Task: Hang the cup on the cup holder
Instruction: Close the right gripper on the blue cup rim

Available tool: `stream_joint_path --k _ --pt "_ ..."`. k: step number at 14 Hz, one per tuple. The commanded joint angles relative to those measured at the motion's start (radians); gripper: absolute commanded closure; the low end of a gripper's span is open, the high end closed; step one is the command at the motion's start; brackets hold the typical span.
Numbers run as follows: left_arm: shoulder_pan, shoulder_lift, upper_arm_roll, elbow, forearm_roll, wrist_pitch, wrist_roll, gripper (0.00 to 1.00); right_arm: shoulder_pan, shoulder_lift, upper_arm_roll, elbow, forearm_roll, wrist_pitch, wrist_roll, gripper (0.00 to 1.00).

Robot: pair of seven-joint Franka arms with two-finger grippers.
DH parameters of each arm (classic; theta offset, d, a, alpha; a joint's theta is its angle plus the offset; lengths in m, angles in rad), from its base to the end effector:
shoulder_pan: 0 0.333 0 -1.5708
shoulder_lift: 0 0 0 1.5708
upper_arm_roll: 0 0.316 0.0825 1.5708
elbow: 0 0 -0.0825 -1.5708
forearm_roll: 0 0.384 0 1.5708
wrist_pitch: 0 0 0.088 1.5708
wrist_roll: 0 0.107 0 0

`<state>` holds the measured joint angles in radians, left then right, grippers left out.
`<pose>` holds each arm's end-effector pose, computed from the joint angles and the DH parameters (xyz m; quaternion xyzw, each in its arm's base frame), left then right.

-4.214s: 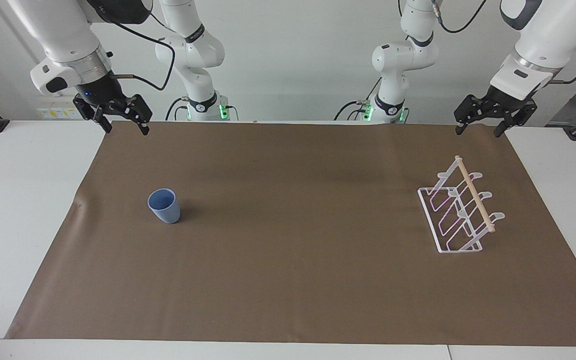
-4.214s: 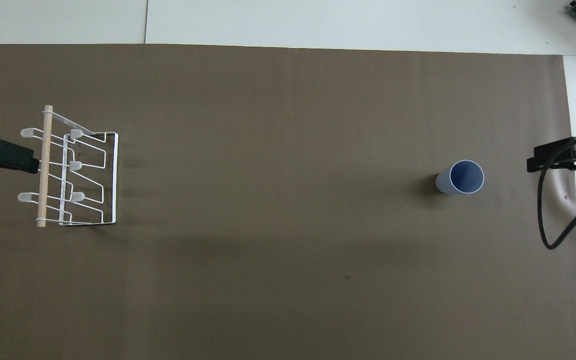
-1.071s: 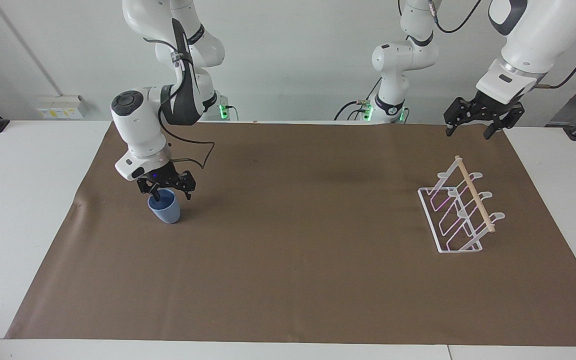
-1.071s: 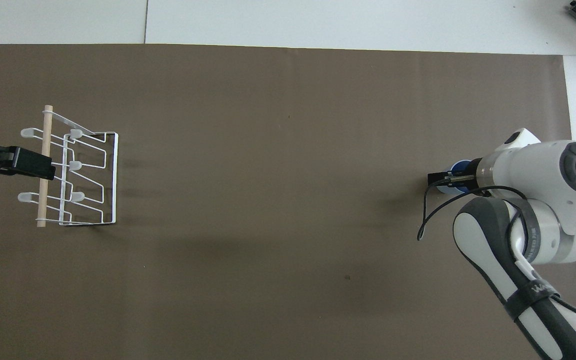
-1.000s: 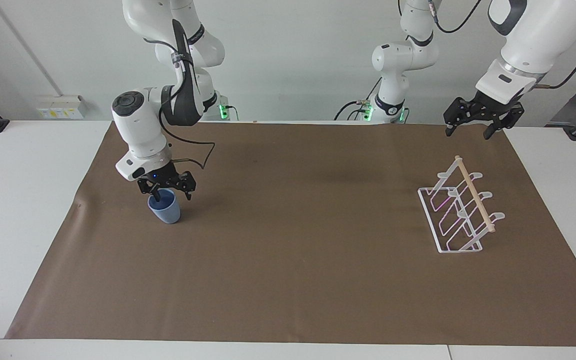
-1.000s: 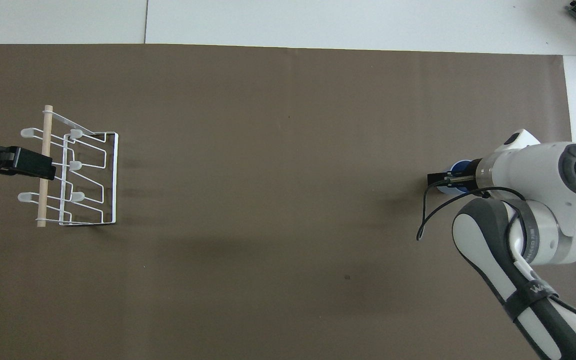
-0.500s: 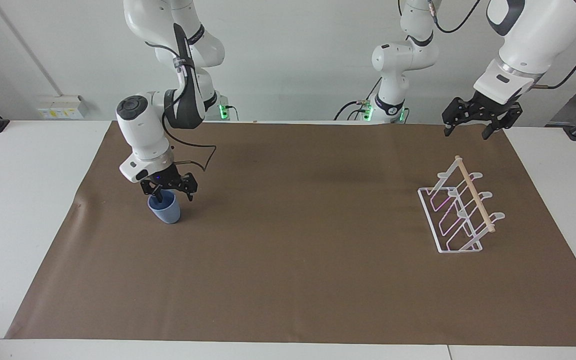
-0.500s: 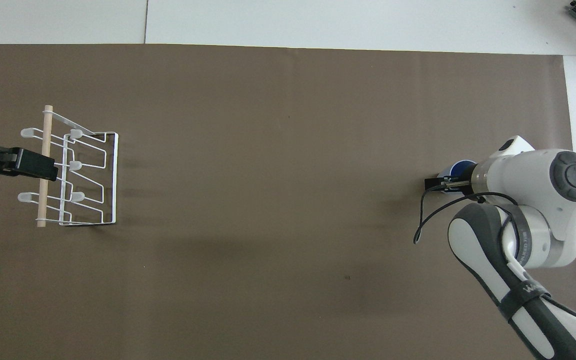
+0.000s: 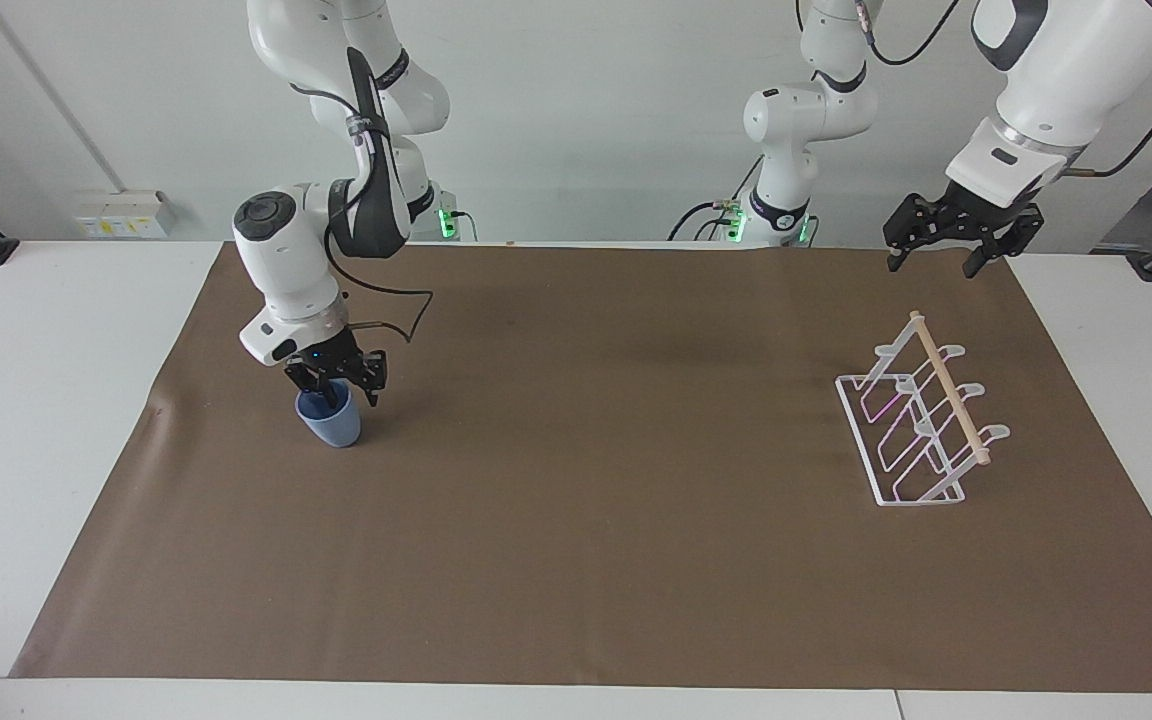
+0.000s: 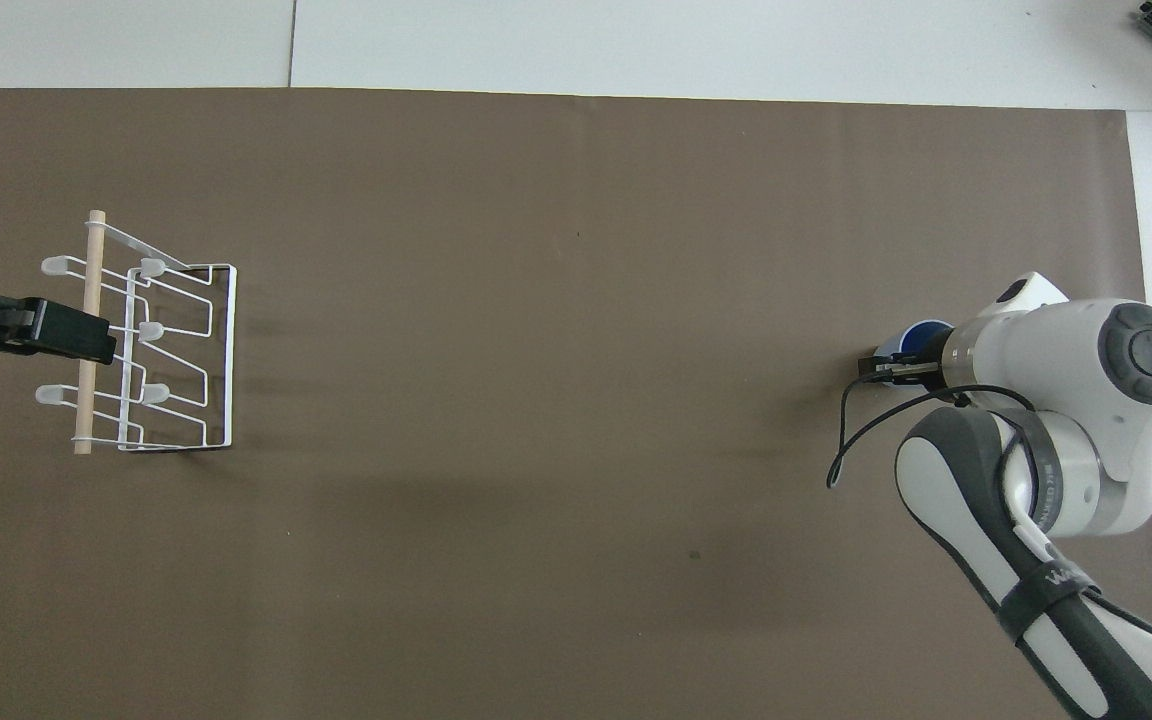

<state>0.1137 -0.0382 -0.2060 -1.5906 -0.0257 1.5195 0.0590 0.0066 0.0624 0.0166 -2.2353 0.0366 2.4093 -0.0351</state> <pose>0.5347 -0.0546 0.6312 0.9969 -0.0759 -0.0170 0.0087 0.5430 0.0128 0.3532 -0.9982 -0.0162 -0.0558 0.0132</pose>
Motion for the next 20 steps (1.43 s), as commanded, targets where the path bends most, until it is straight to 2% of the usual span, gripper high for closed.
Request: stream_joint_path --k 1,7,16,20 --pt "-0.008 -0.029 0.01 -0.037 -0.01 0.027 -0.011 0.0 -0.005 0.001 0.005 -0.012 0.005 0.025 -0.011 0.59" --pt "-0.008 -0.029 0.01 -0.039 -0.01 0.027 -0.011 0.0 -0.005 0.002 0.005 -0.012 0.005 0.024 -0.012 0.99" --pt "-0.026 -0.032 0.01 -0.038 -0.014 0.019 0.001 0.0 -0.005 0.007 0.005 0.0 0.005 0.014 -0.011 1.0" --pt "-0.055 -0.048 0.01 -0.068 -0.052 0.039 -0.083 0.0 -0.005 0.028 0.008 0.1 0.023 -0.059 -0.022 1.0"
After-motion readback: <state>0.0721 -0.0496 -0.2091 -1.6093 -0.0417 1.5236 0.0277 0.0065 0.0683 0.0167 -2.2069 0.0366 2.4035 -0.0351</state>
